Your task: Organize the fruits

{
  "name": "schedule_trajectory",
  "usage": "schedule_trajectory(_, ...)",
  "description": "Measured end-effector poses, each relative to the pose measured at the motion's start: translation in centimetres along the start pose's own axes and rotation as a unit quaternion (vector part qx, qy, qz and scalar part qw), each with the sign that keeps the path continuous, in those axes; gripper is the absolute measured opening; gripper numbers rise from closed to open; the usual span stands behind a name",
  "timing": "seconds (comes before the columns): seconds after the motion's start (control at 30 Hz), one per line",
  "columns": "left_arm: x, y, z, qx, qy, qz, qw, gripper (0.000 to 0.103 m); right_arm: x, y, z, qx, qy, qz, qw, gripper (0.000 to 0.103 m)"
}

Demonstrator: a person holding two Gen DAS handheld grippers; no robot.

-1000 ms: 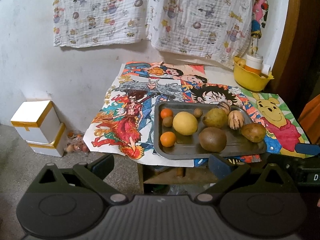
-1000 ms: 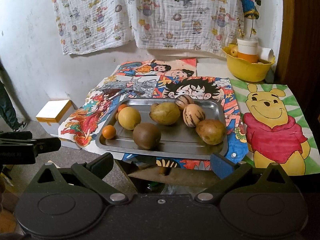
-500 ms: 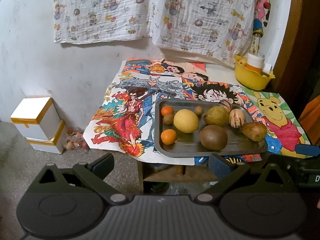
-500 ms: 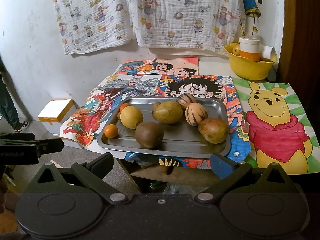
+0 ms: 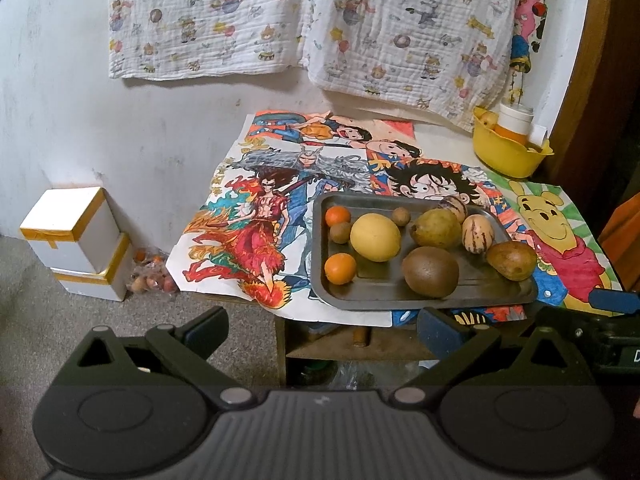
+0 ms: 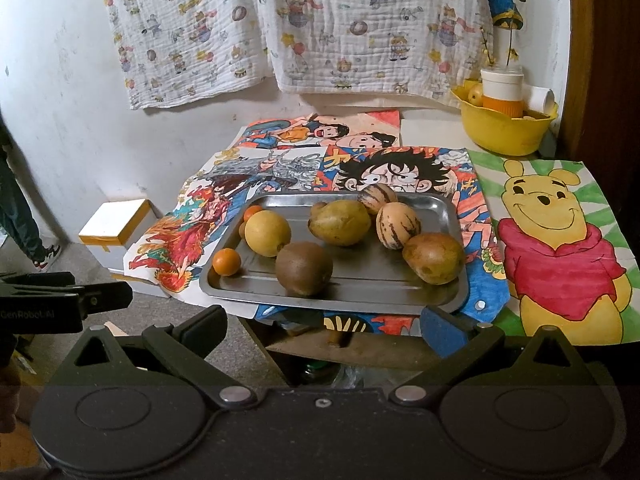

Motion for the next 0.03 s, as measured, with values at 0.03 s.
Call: schedule_trajectory(0.03,0.05,-0.02,-0.05,0.000,0.001,-0.001,1.0000,0.102,0.00,0.03,0.07,0.000,0.000,0.000,1.000,0.102)
Point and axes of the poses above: each gripper's, at about its wrist camera, not at the fingertips, and x roughly the way its jaws point, z to its right, y to its top, the point moved 8 cm from there along x, roughly the way its jaws point, and after that the axes turned 11 degrees about -z, right-handed, at the moved point
